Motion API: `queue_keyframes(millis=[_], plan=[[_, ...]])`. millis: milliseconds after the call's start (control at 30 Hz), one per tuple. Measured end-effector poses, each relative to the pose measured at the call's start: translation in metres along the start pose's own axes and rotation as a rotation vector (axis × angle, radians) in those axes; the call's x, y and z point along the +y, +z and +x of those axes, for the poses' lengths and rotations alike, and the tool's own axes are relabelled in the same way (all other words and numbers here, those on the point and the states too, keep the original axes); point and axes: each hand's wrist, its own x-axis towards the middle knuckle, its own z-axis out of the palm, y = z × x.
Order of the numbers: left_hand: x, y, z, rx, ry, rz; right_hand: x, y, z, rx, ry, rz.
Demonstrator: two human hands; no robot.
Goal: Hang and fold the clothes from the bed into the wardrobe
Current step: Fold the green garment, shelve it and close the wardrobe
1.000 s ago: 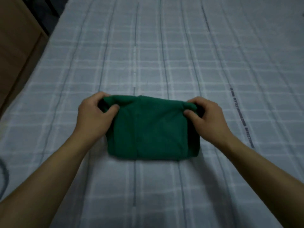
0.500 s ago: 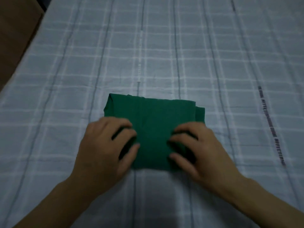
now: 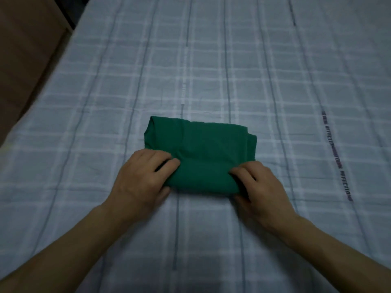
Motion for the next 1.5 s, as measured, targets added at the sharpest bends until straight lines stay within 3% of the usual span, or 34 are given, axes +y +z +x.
queue_keyframes(millis=[200, 500, 900, 1033, 1167, 1500], plan=[[0.013, -0.055, -0.001, 0.014, -0.058, -0.097, -0.016, -0.051, 0.01, 0.002, 0.105, 0.129], [0.034, -0.236, -0.075, -0.061, -0.286, -0.533, -0.119, -0.198, 0.01, -0.169, -0.045, 0.232], [0.112, -0.482, -0.261, 0.176, -0.38, -0.424, -0.352, -0.372, -0.041, -0.134, -0.269, 0.263], [0.139, -0.524, -0.325, 0.266, -0.383, -0.41, -0.411, -0.401, -0.052, -0.181, -0.368, 0.27], [0.162, -0.551, -0.383, 0.213, -0.381, -0.308, -0.464, -0.414, -0.051, -0.261, -0.474, 0.266], [0.197, -0.598, -0.464, 0.421, -0.678, -0.165, -0.55, -0.41, -0.03, -0.355, -0.828, 0.344]])
